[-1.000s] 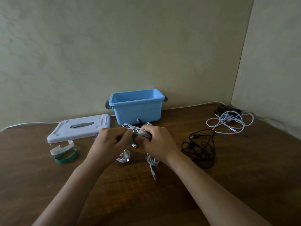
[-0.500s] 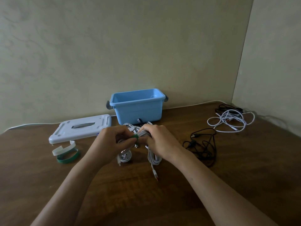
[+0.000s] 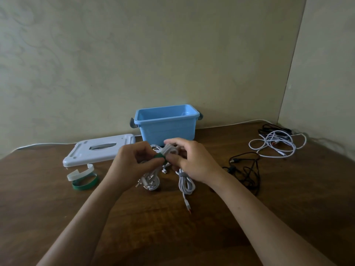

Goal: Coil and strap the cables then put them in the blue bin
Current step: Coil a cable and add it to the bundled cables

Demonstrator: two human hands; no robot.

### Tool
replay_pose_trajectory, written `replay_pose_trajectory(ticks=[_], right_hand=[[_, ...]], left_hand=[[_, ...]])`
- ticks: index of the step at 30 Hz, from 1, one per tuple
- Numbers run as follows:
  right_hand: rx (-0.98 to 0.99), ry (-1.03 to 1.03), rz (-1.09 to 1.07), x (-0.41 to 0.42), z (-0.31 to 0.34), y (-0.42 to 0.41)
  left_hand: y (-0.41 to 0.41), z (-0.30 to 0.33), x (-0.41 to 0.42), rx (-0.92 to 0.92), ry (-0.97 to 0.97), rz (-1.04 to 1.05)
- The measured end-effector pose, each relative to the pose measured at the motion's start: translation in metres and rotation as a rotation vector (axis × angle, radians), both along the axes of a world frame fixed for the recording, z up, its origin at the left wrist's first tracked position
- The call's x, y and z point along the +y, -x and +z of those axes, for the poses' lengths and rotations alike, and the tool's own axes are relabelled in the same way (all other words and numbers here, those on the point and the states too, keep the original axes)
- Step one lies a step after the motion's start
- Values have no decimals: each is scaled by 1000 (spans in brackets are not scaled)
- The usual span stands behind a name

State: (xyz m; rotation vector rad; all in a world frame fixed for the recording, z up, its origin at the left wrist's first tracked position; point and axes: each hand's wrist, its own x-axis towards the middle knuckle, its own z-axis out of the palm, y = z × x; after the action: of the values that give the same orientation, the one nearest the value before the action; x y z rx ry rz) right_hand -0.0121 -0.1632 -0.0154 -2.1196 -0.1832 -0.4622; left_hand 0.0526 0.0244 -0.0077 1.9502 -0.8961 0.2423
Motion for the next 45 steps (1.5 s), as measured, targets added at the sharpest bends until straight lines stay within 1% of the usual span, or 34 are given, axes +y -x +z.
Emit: replay_pose_trajectory(ticks=[3, 5, 7, 11, 13, 16, 20, 23, 26, 29, 32, 34, 36, 38, 39, 41, 45], right_hand=[[40, -252, 40, 3, -1, -3], [83, -295, 31, 9, -5, -5], [74, -292, -18, 13, -9, -8], [60, -376, -86, 9, -10, -9], [51, -423, -84, 8, -9, -6], [42, -440, -106, 7, -8, -5], [73, -551, -48, 4, -8, -6], [79, -577, 2, 2, -5, -4], [71, -606, -33, -7, 2, -6], [104, -588, -154, -25, 12, -13], [195, -538, -305, -53, 25, -25], [247, -449, -415, -71, 29, -39], [272, -358, -500, -85, 28, -54], [306, -322, -531, -96, 25, -68], [336, -331, -525, -99, 24, -74], [407, -328, -516, -101, 19, -82], [477, -220, -517, -98, 4, -97]], left_hand=[[4, 1, -3, 160, 256, 61], [8, -1, -8, 215, 372, 85], [12, -6, -16, 218, 375, 101], [12, -12, -26, 214, 330, 101], [11, -13, -26, 229, 302, 69], [13, -10, -24, 278, 283, -9], [14, -7, -20, 369, 320, -66], [14, -5, -20, 381, 321, -59], [12, -4, -18, 358, 332, -55], [2, -10, -14, 214, 213, 4], [-3, -18, -18, 10, -51, -24], [-1, -23, -25, -129, -265, -121], [5, -31, -34, -187, -448, -251], [10, -38, -41, -238, -604, -316], [9, -41, -42, -255, -649, -326], [7, -43, -40, -269, -679, -326], [1, -41, -33, -328, -631, -288]])
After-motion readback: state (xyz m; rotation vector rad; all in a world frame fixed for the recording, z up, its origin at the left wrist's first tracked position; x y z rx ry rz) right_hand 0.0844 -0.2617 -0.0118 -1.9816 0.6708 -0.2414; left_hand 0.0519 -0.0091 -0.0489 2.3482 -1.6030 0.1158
